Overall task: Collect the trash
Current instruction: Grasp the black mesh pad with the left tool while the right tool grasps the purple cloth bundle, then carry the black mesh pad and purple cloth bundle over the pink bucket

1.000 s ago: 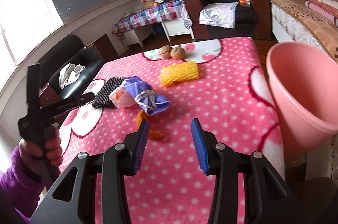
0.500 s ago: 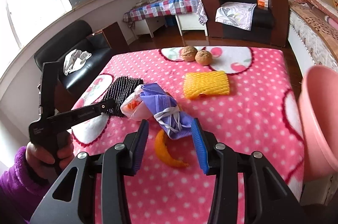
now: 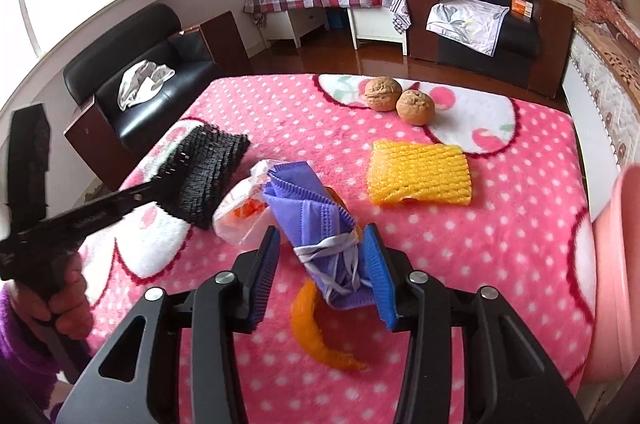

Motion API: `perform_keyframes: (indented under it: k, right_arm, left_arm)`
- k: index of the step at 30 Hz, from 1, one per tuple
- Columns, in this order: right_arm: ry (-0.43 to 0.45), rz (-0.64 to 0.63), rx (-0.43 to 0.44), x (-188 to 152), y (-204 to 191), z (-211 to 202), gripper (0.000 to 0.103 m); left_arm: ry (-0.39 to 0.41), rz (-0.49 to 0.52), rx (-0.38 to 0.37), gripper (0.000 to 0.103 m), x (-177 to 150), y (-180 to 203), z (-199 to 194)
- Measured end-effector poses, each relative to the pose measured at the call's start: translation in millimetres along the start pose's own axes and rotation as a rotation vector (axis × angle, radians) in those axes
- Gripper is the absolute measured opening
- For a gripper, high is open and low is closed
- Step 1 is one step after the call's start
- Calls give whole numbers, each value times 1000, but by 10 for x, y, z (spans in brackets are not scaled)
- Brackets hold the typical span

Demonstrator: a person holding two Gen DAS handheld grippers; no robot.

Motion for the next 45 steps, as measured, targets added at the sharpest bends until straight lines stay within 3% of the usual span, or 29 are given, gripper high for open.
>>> perform_keyframes:
  k: [9,13,25,34,45]
  right_arm:
    - [-22,5,22,-44,91,112,50]
    - [-26,12,35,-95,99,81,38]
    - [77,108,40,-172,209,-406,36]
    - [143,179,7,-290,414,-809,36]
    - [207,268,-71,-490,860,-1195,36]
  left_arm:
    - [4,-3,-21,9,-22,35,-120]
    - [10,7,-26,9,-31,89,-167]
    - [56,36,-76,9,-21,364,-477]
    - [57,92,-145,9,-129,774,-639]
    - [32,204,-228,9,-331,1544,-647]
Point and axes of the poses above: each gripper's, at about its wrist camera, not at the fingertips, and z roughly the way its jaws point, y to its right, x to its top, the point moved 8 cm from there along z, roughly the way its jaws point, and after that the axes turned 8 degrees about -z, right-handed, at the moved point
